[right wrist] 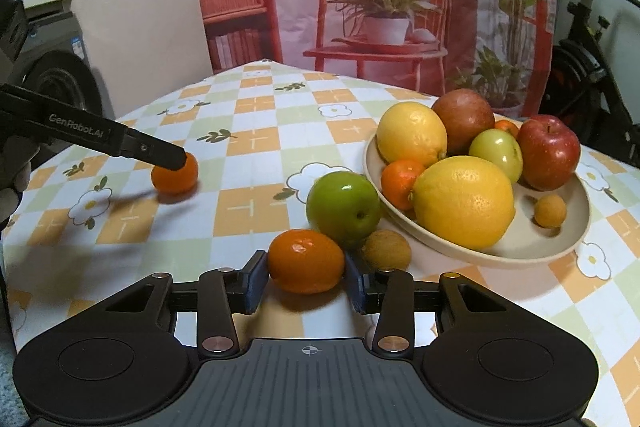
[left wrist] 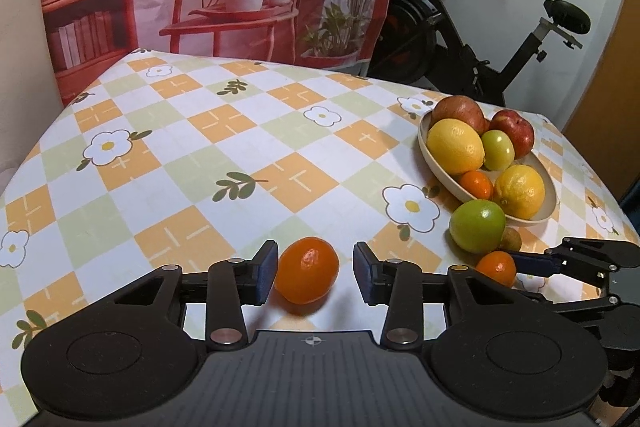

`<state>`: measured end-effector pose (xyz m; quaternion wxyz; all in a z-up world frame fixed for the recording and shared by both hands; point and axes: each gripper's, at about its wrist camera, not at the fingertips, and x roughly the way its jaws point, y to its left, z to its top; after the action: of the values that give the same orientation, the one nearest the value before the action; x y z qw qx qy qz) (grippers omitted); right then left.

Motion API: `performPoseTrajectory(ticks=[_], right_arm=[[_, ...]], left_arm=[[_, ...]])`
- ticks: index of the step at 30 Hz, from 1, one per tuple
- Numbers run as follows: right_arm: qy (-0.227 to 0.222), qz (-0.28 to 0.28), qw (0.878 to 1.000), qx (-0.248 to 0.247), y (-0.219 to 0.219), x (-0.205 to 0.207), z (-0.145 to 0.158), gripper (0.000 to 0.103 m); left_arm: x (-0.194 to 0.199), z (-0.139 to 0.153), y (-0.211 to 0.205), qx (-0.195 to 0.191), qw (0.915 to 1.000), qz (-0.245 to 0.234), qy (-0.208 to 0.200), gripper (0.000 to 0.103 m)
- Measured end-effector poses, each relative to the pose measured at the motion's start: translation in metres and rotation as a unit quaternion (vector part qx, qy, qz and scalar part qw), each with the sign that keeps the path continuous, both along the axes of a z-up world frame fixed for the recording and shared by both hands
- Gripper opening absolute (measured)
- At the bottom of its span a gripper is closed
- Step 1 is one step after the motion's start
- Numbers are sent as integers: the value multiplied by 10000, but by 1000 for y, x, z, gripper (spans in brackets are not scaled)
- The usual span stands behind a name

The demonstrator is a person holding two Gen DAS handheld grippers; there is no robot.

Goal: Organize fruits
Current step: 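Close the left gripper on the small orange fruit while the right gripper grasps the tangerine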

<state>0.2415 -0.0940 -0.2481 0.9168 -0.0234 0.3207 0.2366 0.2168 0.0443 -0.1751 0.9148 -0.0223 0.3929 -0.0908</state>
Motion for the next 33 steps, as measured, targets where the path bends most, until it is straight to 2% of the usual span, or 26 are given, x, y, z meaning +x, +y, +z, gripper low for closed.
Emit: performPoseTrajectory(ticks=[18,33], right_arm=[[-30,80,9999,83,-2,-5,0,38],[-30,83,9999,92,-2,-5,0,38]], left_arm=[[5,-11,-1,164,9997,77,147,44],[3,-15,-4,254,9997,28,50,42]])
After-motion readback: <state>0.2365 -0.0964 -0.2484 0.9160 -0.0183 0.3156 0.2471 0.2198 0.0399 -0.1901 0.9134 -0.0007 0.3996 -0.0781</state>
